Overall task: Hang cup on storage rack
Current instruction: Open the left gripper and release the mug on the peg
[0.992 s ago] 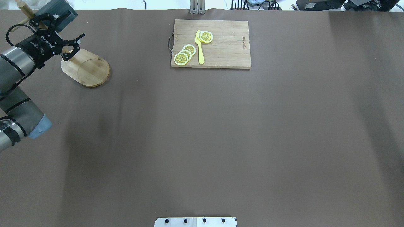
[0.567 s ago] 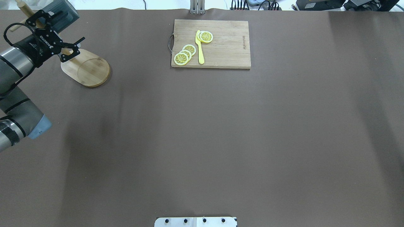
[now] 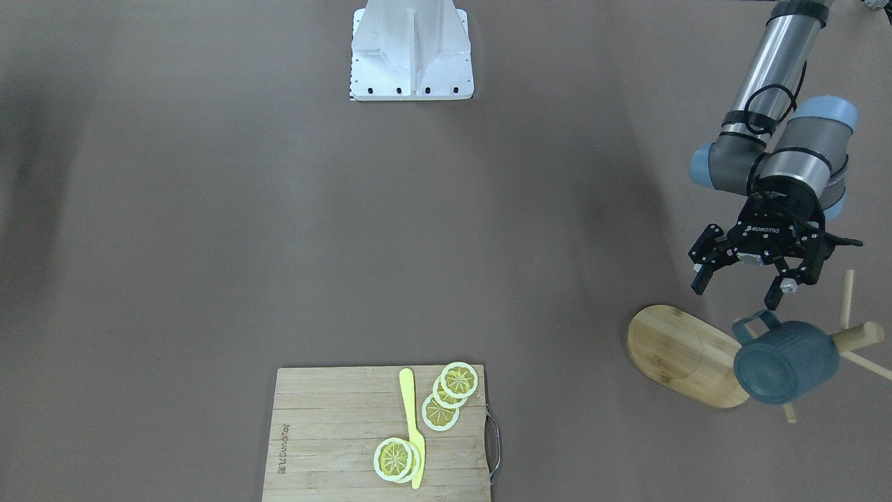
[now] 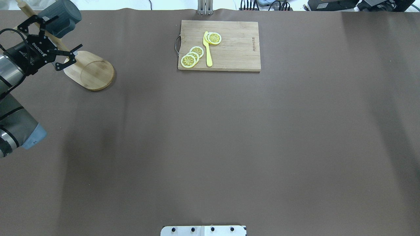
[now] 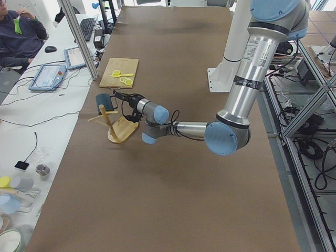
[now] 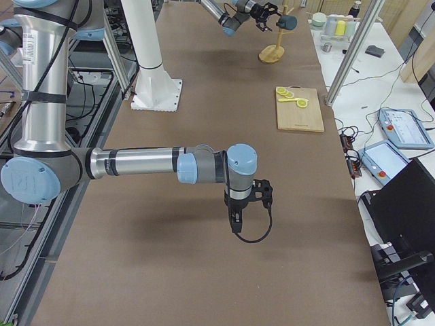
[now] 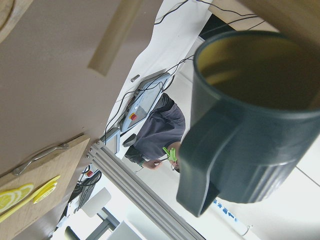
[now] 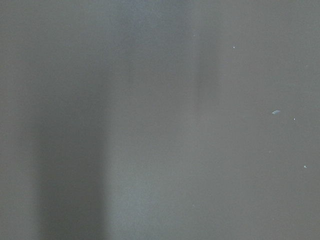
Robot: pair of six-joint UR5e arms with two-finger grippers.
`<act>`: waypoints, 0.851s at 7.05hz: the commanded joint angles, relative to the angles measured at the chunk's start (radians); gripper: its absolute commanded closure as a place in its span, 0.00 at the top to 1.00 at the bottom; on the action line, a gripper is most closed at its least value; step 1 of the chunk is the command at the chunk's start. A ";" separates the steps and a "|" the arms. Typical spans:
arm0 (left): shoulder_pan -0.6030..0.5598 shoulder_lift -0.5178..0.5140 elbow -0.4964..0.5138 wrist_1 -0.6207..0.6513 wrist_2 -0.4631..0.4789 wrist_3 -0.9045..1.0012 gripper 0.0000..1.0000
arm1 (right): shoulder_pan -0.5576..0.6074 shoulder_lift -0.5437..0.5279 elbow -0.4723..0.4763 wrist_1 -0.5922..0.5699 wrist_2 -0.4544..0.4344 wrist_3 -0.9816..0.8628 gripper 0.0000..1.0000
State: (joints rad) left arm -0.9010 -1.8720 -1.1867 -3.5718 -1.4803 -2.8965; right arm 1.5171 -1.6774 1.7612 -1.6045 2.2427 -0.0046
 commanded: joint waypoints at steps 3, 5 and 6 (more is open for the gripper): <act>-0.003 0.103 -0.187 -0.018 -0.031 0.017 0.99 | 0.000 0.001 0.000 0.000 0.000 0.000 1.00; -0.003 0.171 -0.307 -0.016 -0.053 0.186 0.99 | 0.000 -0.001 0.000 0.000 0.000 0.000 1.00; -0.003 0.192 -0.341 -0.016 -0.102 0.291 0.99 | 0.000 -0.001 0.000 0.000 0.000 0.000 1.00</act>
State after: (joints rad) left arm -0.9035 -1.7108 -1.4751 -3.5884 -1.5397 -2.7232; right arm 1.5171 -1.6775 1.7610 -1.6046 2.2427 -0.0046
